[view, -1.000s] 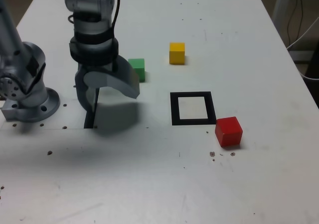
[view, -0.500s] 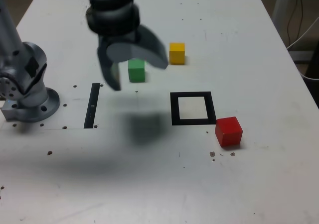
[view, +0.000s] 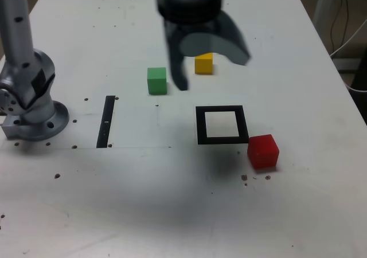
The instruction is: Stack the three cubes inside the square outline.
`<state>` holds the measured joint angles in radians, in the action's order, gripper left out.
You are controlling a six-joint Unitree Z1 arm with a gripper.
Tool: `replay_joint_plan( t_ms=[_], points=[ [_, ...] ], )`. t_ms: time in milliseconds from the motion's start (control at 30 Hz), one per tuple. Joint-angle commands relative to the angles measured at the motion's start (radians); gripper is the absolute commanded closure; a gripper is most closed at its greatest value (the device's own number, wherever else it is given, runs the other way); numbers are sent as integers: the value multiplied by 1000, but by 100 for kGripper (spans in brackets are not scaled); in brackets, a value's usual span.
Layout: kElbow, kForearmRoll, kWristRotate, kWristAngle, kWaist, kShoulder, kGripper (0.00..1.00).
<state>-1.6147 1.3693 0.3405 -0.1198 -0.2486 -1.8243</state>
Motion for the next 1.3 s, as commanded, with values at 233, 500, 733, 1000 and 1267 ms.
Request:
replay_joint_plan(
  t_ms=[233, 500, 733, 1000, 1267],
  points=[
    [-239, 42, -13, 79, -42, -175, 1],
    [-226, -6, 3, 118, -31, -274, 2],
    [-192, -61, 8, 111, -18, -310, 7],
    [-184, -81, 9, 116, -15, -352, 13],
    [-178, -119, 9, 120, -14, -378, 15]
  ],
)
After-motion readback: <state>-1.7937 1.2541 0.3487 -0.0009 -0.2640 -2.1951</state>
